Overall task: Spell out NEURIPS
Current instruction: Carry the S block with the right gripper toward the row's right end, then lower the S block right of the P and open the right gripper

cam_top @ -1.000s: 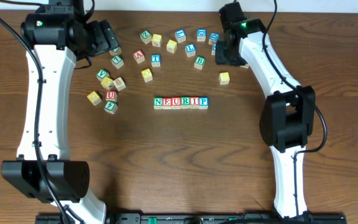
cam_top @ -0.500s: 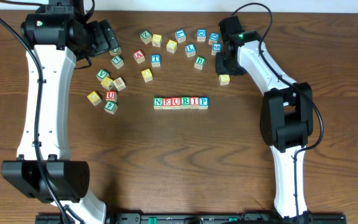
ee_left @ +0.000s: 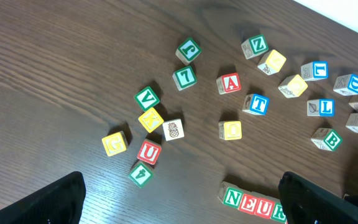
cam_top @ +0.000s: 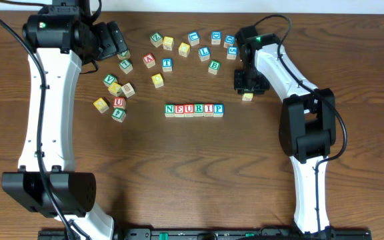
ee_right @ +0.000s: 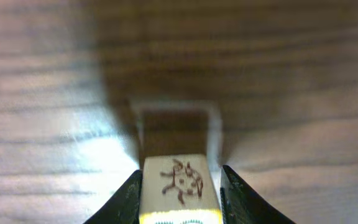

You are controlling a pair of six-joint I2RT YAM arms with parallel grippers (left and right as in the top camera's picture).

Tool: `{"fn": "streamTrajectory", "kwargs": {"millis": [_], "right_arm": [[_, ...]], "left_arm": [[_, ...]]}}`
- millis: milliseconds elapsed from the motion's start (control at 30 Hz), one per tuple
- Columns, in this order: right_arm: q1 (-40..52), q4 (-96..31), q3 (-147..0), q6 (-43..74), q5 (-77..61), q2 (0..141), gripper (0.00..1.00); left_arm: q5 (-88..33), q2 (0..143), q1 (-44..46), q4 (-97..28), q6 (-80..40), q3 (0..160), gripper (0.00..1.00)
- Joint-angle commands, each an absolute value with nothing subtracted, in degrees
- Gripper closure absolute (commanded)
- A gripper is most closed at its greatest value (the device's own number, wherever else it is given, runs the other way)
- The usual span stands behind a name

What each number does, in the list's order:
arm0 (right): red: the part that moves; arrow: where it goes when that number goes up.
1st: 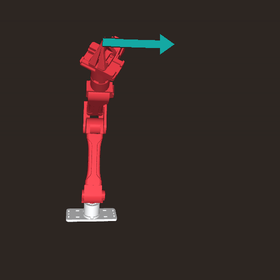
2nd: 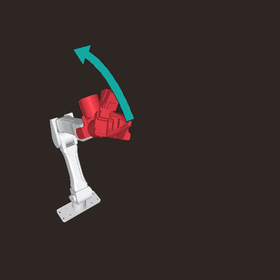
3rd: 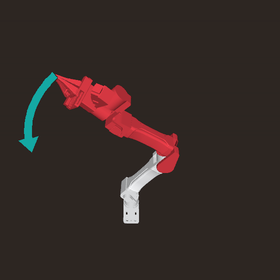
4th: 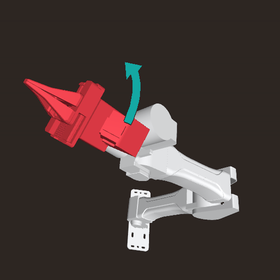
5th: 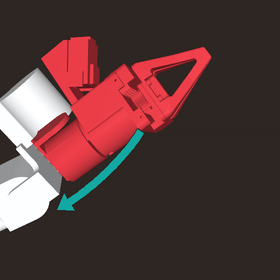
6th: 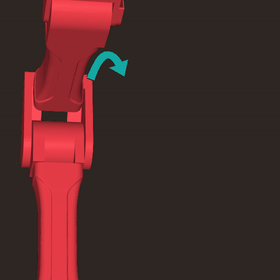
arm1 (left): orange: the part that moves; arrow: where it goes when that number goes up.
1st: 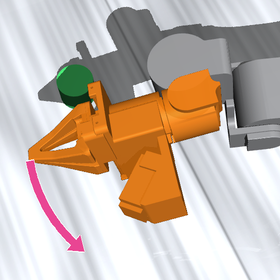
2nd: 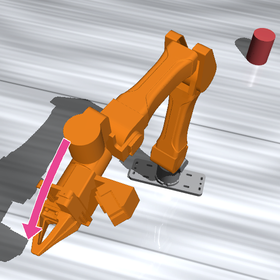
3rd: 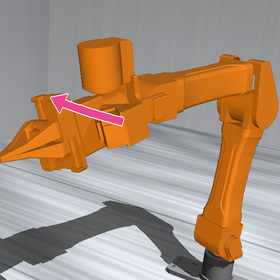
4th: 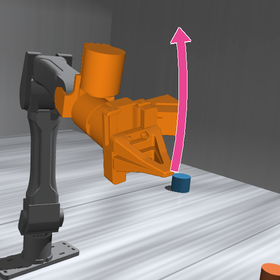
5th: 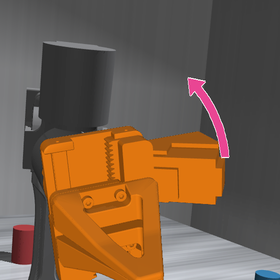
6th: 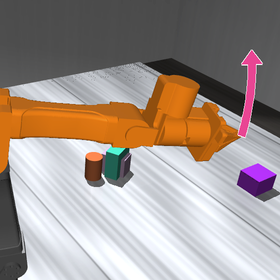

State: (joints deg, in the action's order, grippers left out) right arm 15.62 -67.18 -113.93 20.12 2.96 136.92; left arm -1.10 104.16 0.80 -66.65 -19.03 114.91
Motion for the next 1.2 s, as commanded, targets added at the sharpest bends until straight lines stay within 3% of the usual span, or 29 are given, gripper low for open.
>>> {"fn": "streamTrajectory", "kwargs": {"millis": [0,333,900,1167], "right_arm": [[15.42,-68.49,-113.67,21.19,1.08,135.35,0.66],[15.79,-68.93,-113.67,24.1,-3.6,135.35,0.72],[20.84,-68.2,-113.67,30.22,-4.23,135.35,0.69],[20.8,-68.6,-114.02,29.85,-5.08,135.31,0.73]], "left_arm": [[-0.38,104.62,0.56,-66.81,-18.44,114.58,0.02],[-0.38,104.6,0.56,-66.81,-18.44,114.58,0.02],[-0.38,104.6,0.56,-66.81,-18.44,114.58,0.02],[-0.38,104.6,0.56,-66.81,-18.44,114.58,0.02]]}}
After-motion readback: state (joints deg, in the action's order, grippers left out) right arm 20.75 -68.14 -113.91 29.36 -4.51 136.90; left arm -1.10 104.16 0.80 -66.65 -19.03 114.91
